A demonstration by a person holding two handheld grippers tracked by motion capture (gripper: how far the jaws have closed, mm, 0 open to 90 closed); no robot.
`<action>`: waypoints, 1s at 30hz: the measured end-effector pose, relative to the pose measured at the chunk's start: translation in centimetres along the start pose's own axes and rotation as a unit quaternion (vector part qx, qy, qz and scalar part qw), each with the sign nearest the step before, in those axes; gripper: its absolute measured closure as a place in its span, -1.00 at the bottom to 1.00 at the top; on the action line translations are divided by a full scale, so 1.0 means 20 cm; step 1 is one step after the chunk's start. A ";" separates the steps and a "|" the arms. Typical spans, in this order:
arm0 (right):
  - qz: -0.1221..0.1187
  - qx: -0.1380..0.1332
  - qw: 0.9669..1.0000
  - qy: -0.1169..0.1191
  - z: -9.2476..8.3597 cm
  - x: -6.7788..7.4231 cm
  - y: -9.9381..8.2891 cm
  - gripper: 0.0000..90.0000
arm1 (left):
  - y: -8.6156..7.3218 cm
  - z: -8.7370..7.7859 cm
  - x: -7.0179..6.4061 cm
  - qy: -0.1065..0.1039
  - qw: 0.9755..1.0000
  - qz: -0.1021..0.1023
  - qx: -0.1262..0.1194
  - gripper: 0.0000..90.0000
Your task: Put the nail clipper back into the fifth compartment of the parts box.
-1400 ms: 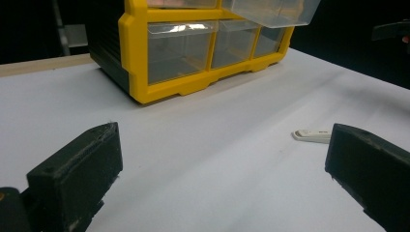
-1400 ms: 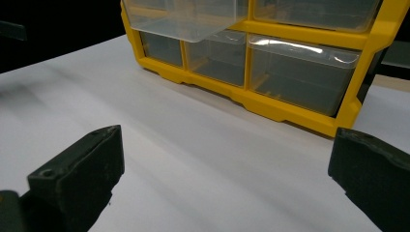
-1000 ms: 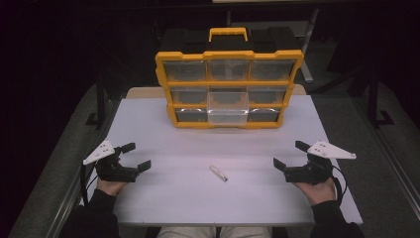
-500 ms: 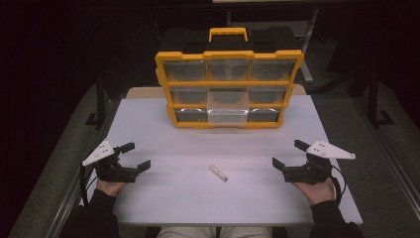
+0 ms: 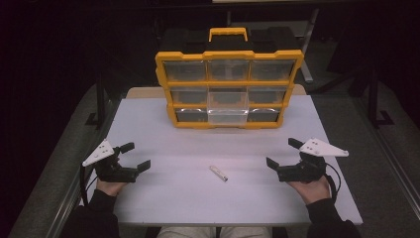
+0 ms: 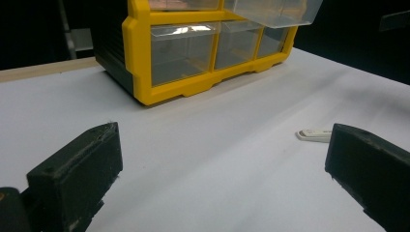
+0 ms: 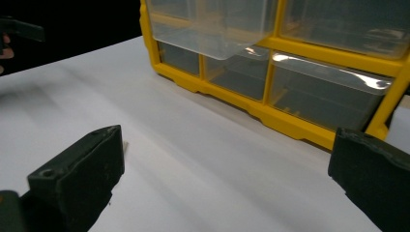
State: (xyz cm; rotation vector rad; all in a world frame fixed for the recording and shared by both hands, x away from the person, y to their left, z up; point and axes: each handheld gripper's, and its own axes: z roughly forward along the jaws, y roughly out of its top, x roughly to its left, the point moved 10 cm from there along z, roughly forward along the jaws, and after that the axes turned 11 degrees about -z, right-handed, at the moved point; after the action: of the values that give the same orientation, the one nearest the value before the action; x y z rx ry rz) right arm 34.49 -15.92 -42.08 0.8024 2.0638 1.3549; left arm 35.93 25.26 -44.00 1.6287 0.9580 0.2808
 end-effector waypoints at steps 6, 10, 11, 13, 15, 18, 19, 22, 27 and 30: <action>-0.009 0.007 1.000 0.016 0.04 0.04 0.04 -1.00 | 0.00 0.00 0.00 0.001 1.000 0.001 -0.001 -1.00; -0.016 0.004 1.000 0.024 0.06 0.07 0.08 -1.00 | 0.00 0.00 0.00 0.002 1.000 0.001 -0.002 -1.00; -0.016 0.004 1.000 0.024 0.06 0.07 0.08 -1.00 | 0.00 0.00 0.00 0.002 1.000 0.001 -0.002 -1.00; -0.019 0.004 0.999 0.029 0.07 0.08 0.09 -1.00 | 0.00 0.00 0.00 0.002 1.000 0.002 -0.003 -1.00; -0.019 0.006 0.999 0.034 0.09 0.09 0.10 -1.00 | 0.00 0.00 0.00 0.002 1.000 0.003 -0.003 -1.00; -0.020 0.013 0.999 0.040 0.11 0.11 0.10 -1.00 | 0.00 0.00 0.00 0.001 1.000 0.004 -0.003 -1.00; -0.021 0.014 0.999 0.042 0.12 0.11 0.10 -1.00 | 0.00 0.00 0.00 0.001 1.000 0.005 -0.003 -1.00; -0.021 0.017 0.999 0.047 0.14 0.13 0.10 -1.00 | 0.01 0.00 0.00 0.001 1.000 0.005 -0.004 -1.00; -0.023 0.017 0.998 0.055 0.17 0.15 0.12 -1.00 | 0.01 0.00 0.00 0.001 1.000 0.004 -0.005 -1.00; -0.027 0.022 0.997 0.064 0.19 0.17 0.12 -1.00 | 0.01 0.00 -0.01 -0.002 1.000 0.004 -0.006 -1.00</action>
State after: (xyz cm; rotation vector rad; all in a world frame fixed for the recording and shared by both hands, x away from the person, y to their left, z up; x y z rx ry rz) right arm 35.31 -10.30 -41.59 0.6878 2.2041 1.3682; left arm 35.87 25.22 -43.84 1.6224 0.9463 0.2881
